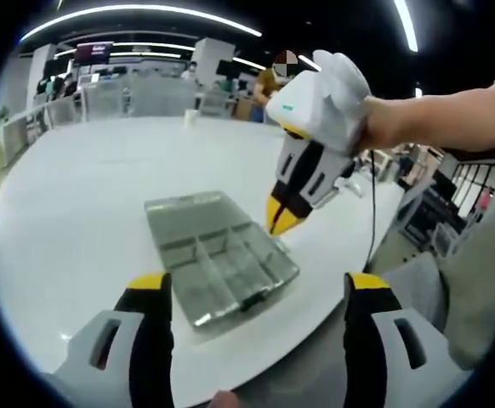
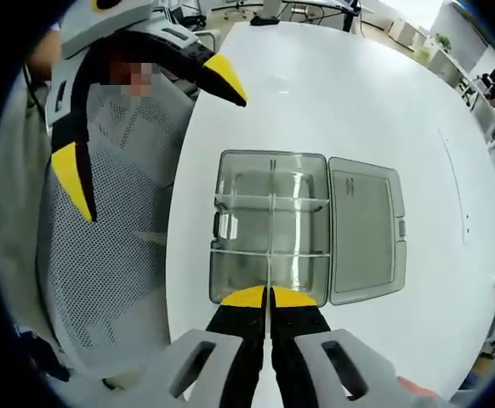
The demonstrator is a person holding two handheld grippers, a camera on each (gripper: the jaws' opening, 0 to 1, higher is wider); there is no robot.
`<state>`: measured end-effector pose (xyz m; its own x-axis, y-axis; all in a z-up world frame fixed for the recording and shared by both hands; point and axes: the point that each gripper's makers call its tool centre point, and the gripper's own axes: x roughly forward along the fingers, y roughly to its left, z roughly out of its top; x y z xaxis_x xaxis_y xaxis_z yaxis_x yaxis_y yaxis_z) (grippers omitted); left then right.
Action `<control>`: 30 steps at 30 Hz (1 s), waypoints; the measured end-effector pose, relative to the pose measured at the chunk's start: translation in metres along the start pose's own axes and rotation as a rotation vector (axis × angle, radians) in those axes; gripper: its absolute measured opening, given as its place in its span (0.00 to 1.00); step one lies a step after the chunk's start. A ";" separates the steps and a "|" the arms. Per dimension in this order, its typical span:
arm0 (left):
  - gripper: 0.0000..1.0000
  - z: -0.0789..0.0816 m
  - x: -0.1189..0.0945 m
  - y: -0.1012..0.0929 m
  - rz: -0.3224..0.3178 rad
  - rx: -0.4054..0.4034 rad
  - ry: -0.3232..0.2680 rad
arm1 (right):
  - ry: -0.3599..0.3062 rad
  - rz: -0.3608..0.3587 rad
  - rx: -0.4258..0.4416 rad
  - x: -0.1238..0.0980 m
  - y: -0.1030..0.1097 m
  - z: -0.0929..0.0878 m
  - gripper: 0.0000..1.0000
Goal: Insert the divider into the dual guide fixture by aligning both edges with the guide slots and pushing it downward to the bottom, including one-sided entry, uneven engagement, binding, and posture correction.
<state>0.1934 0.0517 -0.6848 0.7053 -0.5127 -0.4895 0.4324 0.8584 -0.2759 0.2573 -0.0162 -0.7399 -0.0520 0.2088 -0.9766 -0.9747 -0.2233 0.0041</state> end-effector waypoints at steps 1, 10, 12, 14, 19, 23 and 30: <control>0.81 0.000 0.000 0.000 0.000 0.000 0.001 | 0.001 0.001 0.000 0.000 0.000 0.000 0.00; 0.81 -0.002 0.000 0.001 0.004 -0.004 0.002 | 0.013 0.006 0.000 -0.001 0.002 -0.002 0.00; 0.81 -0.001 0.001 0.001 0.004 -0.003 0.001 | 0.021 0.006 -0.002 0.000 0.001 -0.003 0.00; 0.81 -0.001 0.001 0.001 0.003 -0.004 -0.001 | 0.015 0.008 0.003 0.000 0.001 -0.002 0.00; 0.81 -0.001 0.001 0.000 0.003 -0.004 0.001 | 0.015 0.005 0.000 0.000 0.000 -0.001 0.00; 0.81 0.000 0.000 -0.001 0.005 -0.003 0.002 | 0.008 0.005 0.004 -0.001 0.001 -0.001 0.00; 0.80 0.001 0.000 -0.002 0.004 -0.004 0.001 | 0.016 0.007 0.001 0.000 0.001 -0.001 0.00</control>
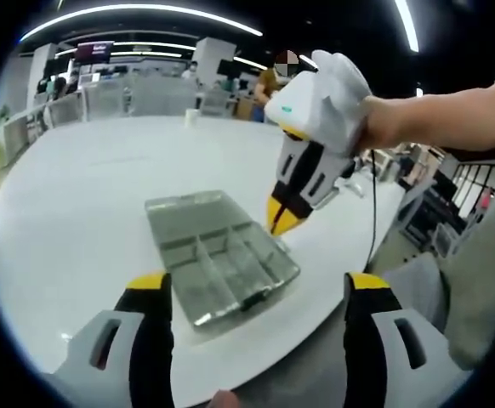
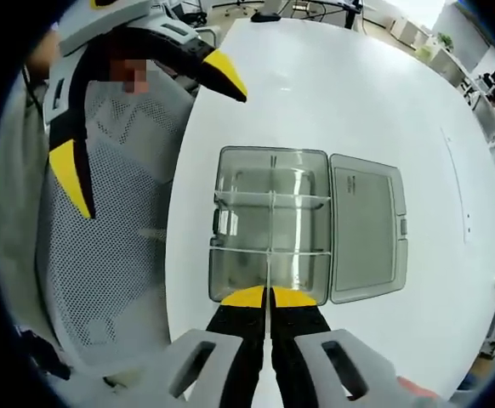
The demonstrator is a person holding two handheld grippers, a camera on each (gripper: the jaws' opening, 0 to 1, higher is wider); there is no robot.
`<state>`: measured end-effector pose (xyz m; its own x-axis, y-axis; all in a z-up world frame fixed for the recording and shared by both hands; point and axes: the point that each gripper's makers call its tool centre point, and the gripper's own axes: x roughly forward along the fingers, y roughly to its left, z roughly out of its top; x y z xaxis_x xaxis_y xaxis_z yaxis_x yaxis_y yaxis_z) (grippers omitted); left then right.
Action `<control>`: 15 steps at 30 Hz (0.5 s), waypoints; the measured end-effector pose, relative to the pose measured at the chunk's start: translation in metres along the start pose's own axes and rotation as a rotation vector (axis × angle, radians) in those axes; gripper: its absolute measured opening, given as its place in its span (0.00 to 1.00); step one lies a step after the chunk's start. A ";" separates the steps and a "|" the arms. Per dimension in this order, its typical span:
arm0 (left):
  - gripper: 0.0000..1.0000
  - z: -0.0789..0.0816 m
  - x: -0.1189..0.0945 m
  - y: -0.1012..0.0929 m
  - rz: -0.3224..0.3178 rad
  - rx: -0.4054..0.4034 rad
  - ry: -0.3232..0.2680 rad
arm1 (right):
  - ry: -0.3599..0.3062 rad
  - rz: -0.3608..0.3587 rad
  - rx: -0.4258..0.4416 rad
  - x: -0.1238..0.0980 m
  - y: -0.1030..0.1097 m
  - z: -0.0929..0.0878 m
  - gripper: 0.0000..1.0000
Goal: Insert the divider into the dual guide fixture by aligning both edges with the guide slots and pushing it downward to the bottom, including one-sided entry, uneven engagement, binding, and posture correction.
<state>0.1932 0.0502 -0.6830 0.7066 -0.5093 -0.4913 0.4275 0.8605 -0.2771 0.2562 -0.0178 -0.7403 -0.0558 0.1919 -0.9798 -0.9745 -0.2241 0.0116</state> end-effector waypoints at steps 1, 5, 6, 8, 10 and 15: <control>0.80 0.000 0.000 0.000 0.001 0.001 0.000 | -0.001 -0.001 -0.001 0.000 0.000 0.000 0.00; 0.80 -0.001 -0.001 0.001 0.003 0.000 0.004 | 0.004 0.001 -0.004 0.002 -0.001 0.001 0.00; 0.80 -0.001 -0.001 0.001 0.004 0.000 0.004 | 0.008 0.000 -0.010 0.003 -0.001 0.001 0.00; 0.80 -0.001 -0.002 0.003 0.005 -0.001 0.003 | 0.009 0.002 -0.007 0.003 -0.001 0.001 0.00; 0.80 -0.002 -0.001 0.004 0.006 -0.001 0.003 | 0.013 0.001 -0.010 0.004 -0.001 0.001 0.00; 0.80 -0.003 -0.001 0.006 0.005 0.000 0.004 | 0.008 0.006 0.003 0.004 0.000 0.002 0.00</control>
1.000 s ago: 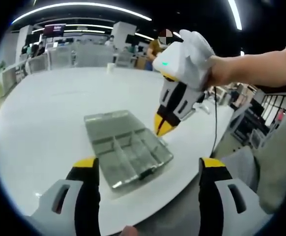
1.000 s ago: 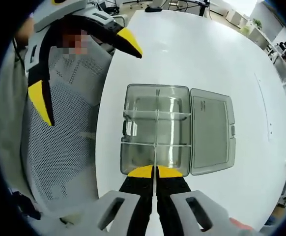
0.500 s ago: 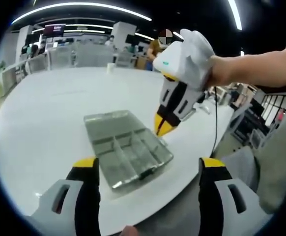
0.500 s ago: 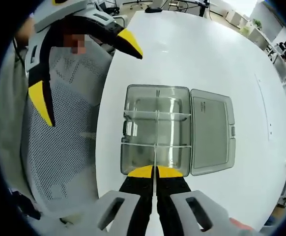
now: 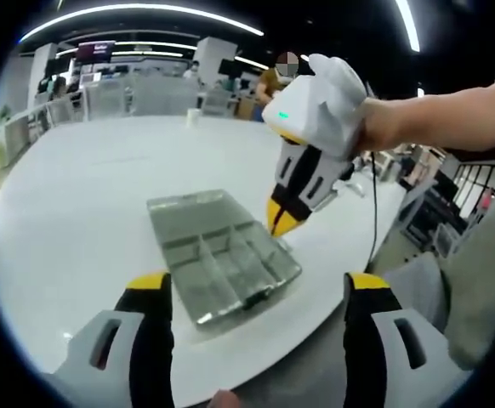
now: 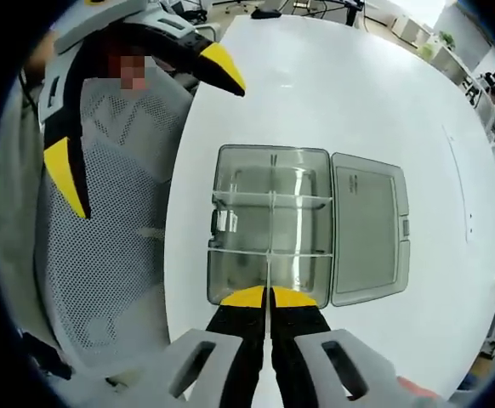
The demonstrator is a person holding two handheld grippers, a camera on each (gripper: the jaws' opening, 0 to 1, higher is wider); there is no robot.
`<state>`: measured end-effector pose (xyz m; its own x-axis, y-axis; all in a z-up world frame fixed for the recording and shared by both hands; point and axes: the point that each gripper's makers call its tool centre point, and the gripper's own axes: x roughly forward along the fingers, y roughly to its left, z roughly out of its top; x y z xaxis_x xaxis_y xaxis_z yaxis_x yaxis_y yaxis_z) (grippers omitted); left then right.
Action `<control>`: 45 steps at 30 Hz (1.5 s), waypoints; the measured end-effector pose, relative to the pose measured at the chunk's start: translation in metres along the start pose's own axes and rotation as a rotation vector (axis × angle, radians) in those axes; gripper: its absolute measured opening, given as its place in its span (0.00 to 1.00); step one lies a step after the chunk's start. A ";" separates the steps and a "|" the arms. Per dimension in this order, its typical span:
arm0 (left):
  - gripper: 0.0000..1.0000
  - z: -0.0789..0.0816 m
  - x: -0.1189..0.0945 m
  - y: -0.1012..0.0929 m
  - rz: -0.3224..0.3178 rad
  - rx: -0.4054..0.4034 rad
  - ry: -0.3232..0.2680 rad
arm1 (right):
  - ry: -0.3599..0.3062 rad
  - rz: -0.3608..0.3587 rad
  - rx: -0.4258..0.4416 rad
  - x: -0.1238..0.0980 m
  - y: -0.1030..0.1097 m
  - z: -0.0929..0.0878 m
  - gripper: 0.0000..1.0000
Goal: Insert the divider into the dual guide fixture by aligning both edges with the guide slots and pushing it downward to the bottom, including one-sided entry, uneven engagement, binding, and posture correction.
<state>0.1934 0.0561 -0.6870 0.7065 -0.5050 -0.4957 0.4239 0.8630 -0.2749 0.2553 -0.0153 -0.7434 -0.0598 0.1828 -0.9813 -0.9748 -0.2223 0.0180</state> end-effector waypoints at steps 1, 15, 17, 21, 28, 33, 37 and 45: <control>0.80 0.000 0.000 -0.001 0.000 0.000 0.000 | 0.000 0.001 0.003 0.000 0.000 0.000 0.00; 0.80 0.002 -0.001 -0.002 0.001 0.000 0.001 | -0.007 0.015 0.037 0.006 0.000 -0.002 0.00; 0.80 0.002 -0.001 -0.003 0.000 0.000 0.002 | -0.003 0.014 0.032 0.006 0.000 -0.002 0.00; 0.80 0.001 0.000 -0.002 0.000 -0.001 0.002 | 0.002 0.019 0.032 0.009 0.000 -0.003 0.00; 0.80 0.001 0.000 -0.001 0.003 -0.003 0.002 | 0.005 0.025 0.026 0.013 -0.002 -0.004 0.00; 0.80 0.000 0.000 0.001 0.004 -0.007 0.001 | 0.004 0.029 0.028 0.016 -0.002 -0.005 0.00; 0.80 -0.001 0.001 0.002 0.004 -0.008 0.002 | 0.007 0.031 0.024 0.018 -0.002 -0.006 0.00; 0.80 -0.001 0.000 0.001 0.005 -0.008 0.007 | 0.001 0.035 0.026 0.021 -0.002 -0.006 0.00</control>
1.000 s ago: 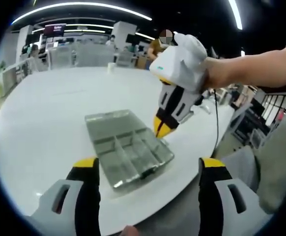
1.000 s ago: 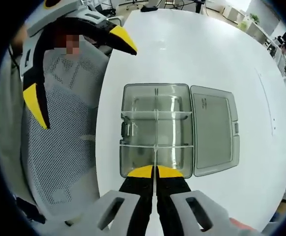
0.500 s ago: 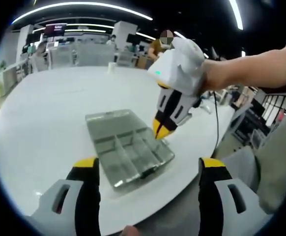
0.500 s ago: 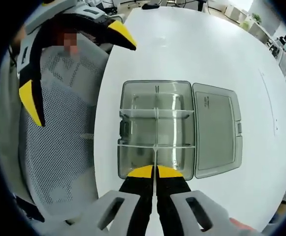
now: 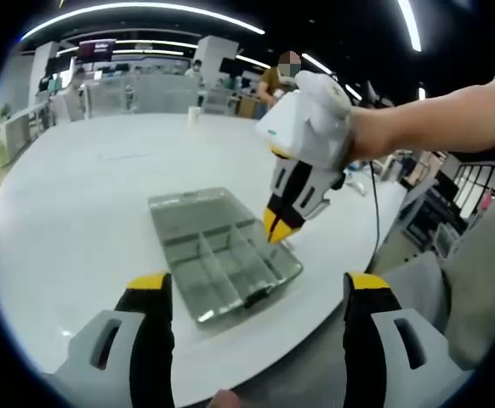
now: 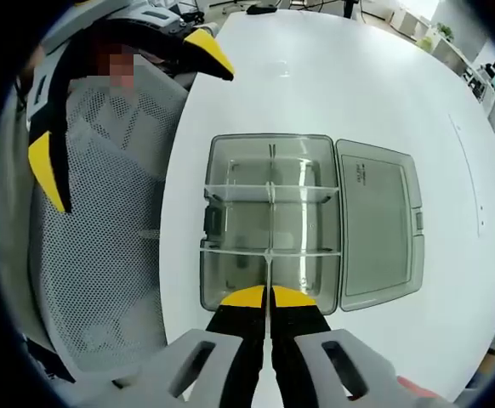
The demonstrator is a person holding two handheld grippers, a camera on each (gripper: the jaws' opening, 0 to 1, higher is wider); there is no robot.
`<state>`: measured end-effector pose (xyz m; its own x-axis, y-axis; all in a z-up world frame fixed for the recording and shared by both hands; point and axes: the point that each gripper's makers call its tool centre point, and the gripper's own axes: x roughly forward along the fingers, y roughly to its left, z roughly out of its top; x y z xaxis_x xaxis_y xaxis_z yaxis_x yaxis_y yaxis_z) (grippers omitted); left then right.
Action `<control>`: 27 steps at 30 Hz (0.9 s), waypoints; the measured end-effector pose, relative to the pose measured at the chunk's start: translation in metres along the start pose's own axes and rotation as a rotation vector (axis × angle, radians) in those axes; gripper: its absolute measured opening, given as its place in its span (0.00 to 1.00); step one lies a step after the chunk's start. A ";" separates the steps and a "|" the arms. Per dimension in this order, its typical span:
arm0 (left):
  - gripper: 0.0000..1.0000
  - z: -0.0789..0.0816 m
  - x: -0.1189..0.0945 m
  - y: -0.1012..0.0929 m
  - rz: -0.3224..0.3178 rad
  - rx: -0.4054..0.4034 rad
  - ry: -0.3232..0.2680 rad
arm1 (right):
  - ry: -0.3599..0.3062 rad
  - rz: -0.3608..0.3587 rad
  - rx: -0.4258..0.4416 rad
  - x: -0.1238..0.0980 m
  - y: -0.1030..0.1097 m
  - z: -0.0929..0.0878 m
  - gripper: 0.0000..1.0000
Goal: Insert the divider into the dual guide fixture by aligning both edges with the guide slots and pushing it downward to the bottom, including one-sided entry, uneven engagement, binding, and posture correction.
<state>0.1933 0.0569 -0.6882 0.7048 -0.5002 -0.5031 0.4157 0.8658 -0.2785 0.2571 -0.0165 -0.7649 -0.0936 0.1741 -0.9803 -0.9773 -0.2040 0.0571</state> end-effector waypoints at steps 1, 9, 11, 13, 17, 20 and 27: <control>0.80 0.000 0.000 0.000 0.000 0.000 0.000 | 0.000 0.000 -0.001 0.000 0.000 0.000 0.00; 0.80 0.001 0.000 -0.001 0.000 0.000 0.001 | -0.003 0.004 -0.006 0.004 0.000 -0.001 0.00; 0.80 0.000 0.000 -0.001 0.000 -0.001 0.001 | -0.002 0.004 -0.008 0.004 0.001 -0.001 0.00; 0.80 0.000 0.000 -0.001 0.000 -0.002 0.001 | -0.002 0.006 -0.010 0.005 0.000 -0.001 0.00; 0.80 0.000 0.000 -0.001 0.000 -0.003 0.002 | -0.002 0.007 -0.008 0.008 0.001 -0.001 0.00; 0.80 0.000 0.000 0.000 0.001 -0.004 0.002 | -0.003 0.008 -0.005 0.009 0.001 -0.001 0.00; 0.80 -0.001 0.001 0.000 0.000 -0.003 0.005 | -0.004 0.011 -0.010 0.011 0.000 -0.001 0.00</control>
<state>0.1936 0.0568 -0.6893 0.7017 -0.5000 -0.5075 0.4140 0.8659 -0.2806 0.2558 -0.0156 -0.7753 -0.1051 0.1755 -0.9789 -0.9744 -0.2151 0.0661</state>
